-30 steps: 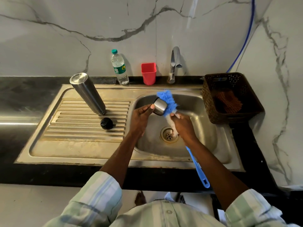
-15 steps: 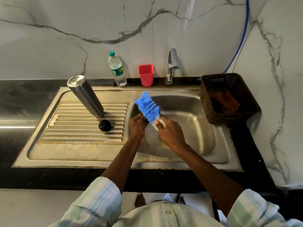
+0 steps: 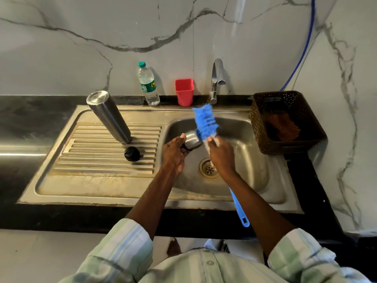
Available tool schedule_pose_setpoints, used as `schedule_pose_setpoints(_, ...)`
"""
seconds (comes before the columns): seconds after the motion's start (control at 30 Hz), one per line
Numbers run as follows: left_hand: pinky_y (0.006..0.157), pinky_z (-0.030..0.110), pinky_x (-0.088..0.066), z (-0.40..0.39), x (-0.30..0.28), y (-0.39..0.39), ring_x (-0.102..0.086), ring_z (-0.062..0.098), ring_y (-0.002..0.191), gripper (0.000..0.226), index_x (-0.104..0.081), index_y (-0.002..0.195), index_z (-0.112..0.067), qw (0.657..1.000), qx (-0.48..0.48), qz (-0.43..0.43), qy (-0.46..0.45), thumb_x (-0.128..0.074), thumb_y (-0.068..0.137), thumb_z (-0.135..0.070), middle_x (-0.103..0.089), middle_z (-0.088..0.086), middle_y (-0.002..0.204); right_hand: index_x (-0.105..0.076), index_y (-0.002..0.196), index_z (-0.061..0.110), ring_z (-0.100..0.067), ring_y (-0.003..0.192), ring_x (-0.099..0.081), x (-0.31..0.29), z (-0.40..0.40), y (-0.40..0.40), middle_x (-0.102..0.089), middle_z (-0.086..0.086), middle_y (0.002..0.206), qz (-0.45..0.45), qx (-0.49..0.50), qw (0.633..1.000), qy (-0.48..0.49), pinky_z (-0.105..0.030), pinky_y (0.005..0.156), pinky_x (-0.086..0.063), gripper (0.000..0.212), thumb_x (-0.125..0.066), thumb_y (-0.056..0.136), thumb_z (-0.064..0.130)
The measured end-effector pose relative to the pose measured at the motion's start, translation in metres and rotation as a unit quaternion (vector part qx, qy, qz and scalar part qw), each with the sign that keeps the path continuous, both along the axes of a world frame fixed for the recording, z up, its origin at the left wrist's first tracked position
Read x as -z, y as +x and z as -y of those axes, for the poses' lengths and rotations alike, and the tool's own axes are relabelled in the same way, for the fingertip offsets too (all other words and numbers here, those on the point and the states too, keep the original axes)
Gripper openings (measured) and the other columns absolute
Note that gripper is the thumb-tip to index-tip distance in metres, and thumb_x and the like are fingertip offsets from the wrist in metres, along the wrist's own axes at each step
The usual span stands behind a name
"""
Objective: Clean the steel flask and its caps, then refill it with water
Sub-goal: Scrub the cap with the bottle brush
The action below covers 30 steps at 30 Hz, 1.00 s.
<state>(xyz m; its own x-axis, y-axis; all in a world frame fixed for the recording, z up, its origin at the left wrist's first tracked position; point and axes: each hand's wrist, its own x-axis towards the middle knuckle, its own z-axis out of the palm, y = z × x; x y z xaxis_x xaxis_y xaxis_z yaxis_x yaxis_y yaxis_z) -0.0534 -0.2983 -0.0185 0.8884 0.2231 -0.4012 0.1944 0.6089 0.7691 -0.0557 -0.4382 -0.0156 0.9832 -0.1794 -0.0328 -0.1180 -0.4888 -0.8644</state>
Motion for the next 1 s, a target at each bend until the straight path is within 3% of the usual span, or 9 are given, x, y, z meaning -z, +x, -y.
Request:
schedule_pose_setpoints(0.13,0.063,0.028,-0.060,-0.002,0.000,0.002,-0.072,0.017,0.068,0.015,-0.066,0.092,0.002,1.000,0.001,0.004,0.001,-0.053,0.097,-0.001,-0.074,0.009,0.076,-0.063,0.114,0.025,-0.025,0.095,-0.064,0.002,-0.015,-0.018,-0.072,-0.002,0.105,0.035,-0.094,0.993,-0.064,-0.038,0.080,-0.053,0.031,-0.047,0.095,0.044)
schedule_pose_setpoints(0.27,0.074,0.034,-0.060,-0.001,0.004,-0.001,-0.070,0.024,0.082,0.012,-0.067,0.094,0.001,1.000,-0.002,0.003,-0.013,-0.061,0.096,-0.009,-0.070,0.016,0.090,-0.068,0.105,0.018,-0.029,0.095,-0.064,0.000,0.003,0.006,-0.070,-0.010,0.100,-0.009,-0.016,1.000,0.008,-0.035,0.076,-0.048,0.030,-0.047,0.097,0.039)
schedule_pose_setpoints(0.33,0.071,0.033,-0.061,-0.002,0.004,-0.001,-0.070,0.022,0.078,0.013,-0.067,0.091,-0.001,1.000,-0.007,0.007,-0.015,-0.058,0.097,-0.007,-0.071,0.013,0.084,-0.067,0.108,0.020,-0.026,0.095,-0.063,-0.004,-0.001,0.000,-0.070,-0.007,0.102,0.003,-0.059,0.998,-0.032,-0.031,0.073,-0.045,0.032,-0.047,0.096,0.042)
schedule_pose_setpoints(0.4,0.064,0.029,-0.060,-0.004,0.002,0.000,-0.070,0.020,0.072,0.016,-0.067,0.091,-0.001,1.000,-0.009,0.011,-0.014,-0.054,0.099,-0.005,-0.073,0.009,0.076,-0.065,0.110,0.023,-0.027,0.094,-0.064,-0.003,-0.010,-0.011,-0.071,-0.006,0.104,0.016,-0.110,0.992,-0.063,-0.038,0.078,-0.051,0.036,-0.045,0.092,0.048)
schedule_pose_setpoints(0.47,0.064,0.029,-0.060,-0.002,-0.003,-0.004,-0.072,0.019,0.072,0.015,-0.067,0.093,0.000,1.000,-0.004,0.017,-0.022,-0.054,0.099,-0.005,-0.074,0.009,0.077,-0.067,0.104,0.020,-0.032,0.089,-0.065,-0.003,-0.003,-0.003,-0.070,-0.010,0.097,-0.016,-0.078,0.997,-0.019,-0.044,0.077,-0.054,0.032,-0.047,0.093,0.044)
schedule_pose_setpoints(0.53,0.065,0.029,-0.060,-0.002,-0.004,-0.006,-0.072,0.019,0.076,0.013,-0.067,0.093,0.001,0.999,0.000,0.023,-0.025,-0.057,0.098,-0.005,-0.074,0.010,0.079,-0.068,0.101,0.017,-0.032,0.091,-0.065,-0.004,0.007,0.008,-0.069,-0.011,0.095,-0.046,-0.043,0.998,-0.002,-0.038,0.077,-0.052,0.028,-0.050,0.096,0.038)
schedule_pose_setpoints(0.67,0.067,0.031,-0.058,-0.006,-0.001,-0.002,-0.071,0.017,0.070,0.014,-0.067,0.092,0.001,0.999,0.008,0.036,-0.001,-0.056,0.098,-0.006,-0.073,0.009,0.075,-0.066,0.107,0.018,-0.027,0.094,-0.062,-0.008,-0.001,-0.007,-0.070,-0.008,0.103,0.006,-0.110,0.992,-0.069,-0.037,0.079,-0.049,0.028,-0.051,0.096,0.038)
schedule_pose_setpoints(0.8,0.070,0.027,-0.060,-0.004,-0.005,-0.008,-0.071,0.014,0.070,0.013,-0.066,0.091,-0.001,0.999,0.016,0.037,-0.005,-0.055,0.097,-0.003,-0.073,0.006,0.073,-0.067,0.102,0.016,-0.030,0.091,-0.065,-0.005,0.005,0.005,-0.069,-0.009,0.097,-0.035,-0.056,0.998,-0.014,-0.041,0.077,-0.053,0.027,-0.052,0.096,0.038)
schedule_pose_setpoints(1.0,0.074,0.029,-0.058,-0.006,-0.005,-0.005,-0.070,0.014,0.072,0.013,-0.066,0.092,-0.002,0.999,0.028,0.043,0.007,-0.055,0.098,-0.005,-0.073,0.005,0.075,-0.068,0.106,0.016,-0.029,0.091,-0.064,-0.006,0.005,0.001,-0.070,-0.010,0.100,-0.015,-0.091,0.995,-0.036,-0.040,0.078,-0.053,0.029,-0.051,0.097,0.038)
